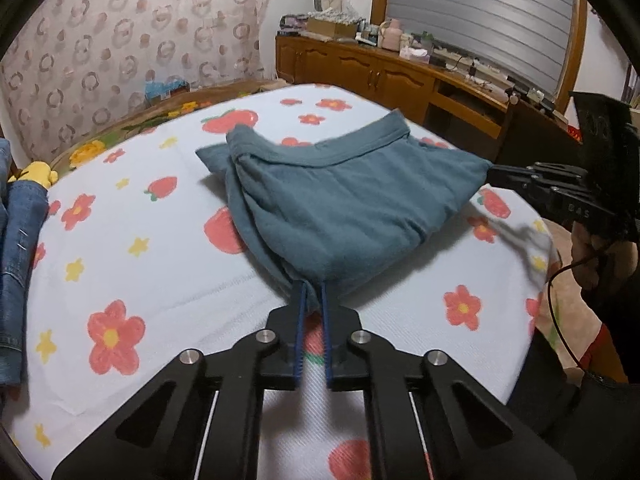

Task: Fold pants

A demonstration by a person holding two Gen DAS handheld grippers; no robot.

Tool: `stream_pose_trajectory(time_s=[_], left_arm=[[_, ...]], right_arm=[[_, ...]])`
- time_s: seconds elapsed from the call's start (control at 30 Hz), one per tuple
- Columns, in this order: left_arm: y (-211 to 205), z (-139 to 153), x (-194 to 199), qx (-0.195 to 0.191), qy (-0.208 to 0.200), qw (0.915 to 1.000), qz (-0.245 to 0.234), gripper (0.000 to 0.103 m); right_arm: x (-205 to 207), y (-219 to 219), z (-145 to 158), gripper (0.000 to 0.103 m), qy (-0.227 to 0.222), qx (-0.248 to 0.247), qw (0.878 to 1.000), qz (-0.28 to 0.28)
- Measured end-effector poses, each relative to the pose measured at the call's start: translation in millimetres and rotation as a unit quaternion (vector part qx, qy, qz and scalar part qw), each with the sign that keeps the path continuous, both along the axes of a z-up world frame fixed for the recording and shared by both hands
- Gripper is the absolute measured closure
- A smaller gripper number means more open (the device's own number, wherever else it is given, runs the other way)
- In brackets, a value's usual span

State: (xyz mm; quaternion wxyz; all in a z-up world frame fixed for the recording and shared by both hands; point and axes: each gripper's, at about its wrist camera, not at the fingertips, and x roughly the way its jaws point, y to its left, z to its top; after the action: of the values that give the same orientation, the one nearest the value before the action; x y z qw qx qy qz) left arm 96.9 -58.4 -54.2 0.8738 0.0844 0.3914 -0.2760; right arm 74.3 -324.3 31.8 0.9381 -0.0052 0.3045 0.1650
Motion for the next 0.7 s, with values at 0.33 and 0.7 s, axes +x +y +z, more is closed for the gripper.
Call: stream_pose_trajectory(time_s=[0.33,0.7], left_arm=[[11.9,20.6,-16.9,-0.005,-0.030,0.9995,0.009,0.102],[28.4,6.3,-32.3,-0.006,-0.008,0.9995,0.031,0.102]], right_arm=[[-13.7,1.0,6.6,0.101,-0.012,0.000,1.000,-0.010],[-29.6,-2.4,-1.9,0.101,0.022,-0.007,1.000,-0.019]])
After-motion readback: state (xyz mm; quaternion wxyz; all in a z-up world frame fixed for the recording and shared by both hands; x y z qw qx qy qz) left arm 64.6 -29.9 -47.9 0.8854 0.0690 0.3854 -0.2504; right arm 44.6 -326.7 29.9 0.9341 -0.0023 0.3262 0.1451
